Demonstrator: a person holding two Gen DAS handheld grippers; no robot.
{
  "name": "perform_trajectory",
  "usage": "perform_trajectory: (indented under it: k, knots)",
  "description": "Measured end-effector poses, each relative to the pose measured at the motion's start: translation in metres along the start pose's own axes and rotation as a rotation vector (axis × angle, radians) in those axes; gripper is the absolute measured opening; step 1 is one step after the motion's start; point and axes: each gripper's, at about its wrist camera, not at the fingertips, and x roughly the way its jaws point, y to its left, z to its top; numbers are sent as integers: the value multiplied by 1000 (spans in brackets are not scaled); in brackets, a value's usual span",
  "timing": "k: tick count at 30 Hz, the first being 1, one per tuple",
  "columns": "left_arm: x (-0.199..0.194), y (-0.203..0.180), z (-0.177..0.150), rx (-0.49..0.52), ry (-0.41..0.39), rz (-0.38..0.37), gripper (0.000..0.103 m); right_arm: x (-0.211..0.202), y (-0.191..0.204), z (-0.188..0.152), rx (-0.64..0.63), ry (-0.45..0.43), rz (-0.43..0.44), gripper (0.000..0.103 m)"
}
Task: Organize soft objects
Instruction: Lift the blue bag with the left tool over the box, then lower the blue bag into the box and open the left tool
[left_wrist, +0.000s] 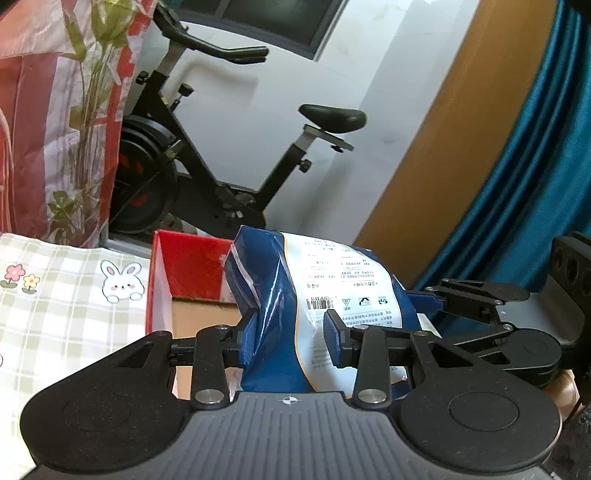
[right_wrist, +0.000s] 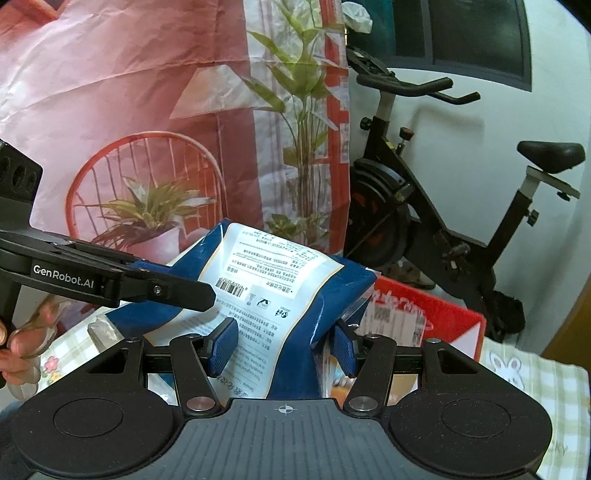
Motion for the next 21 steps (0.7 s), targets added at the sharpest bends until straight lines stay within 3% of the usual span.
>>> perform_trajectory:
  k: [5,13,21]
  knots:
    - [26,11,11,-8,22,28,40,34,-18,8,-26,18,-4,52]
    - [63,30,12,6,108,84,40,97,-38,6,-38,123,8,52]
    - [76,34,10,35,155,129,40,125,-41,2,-31,199,14,53]
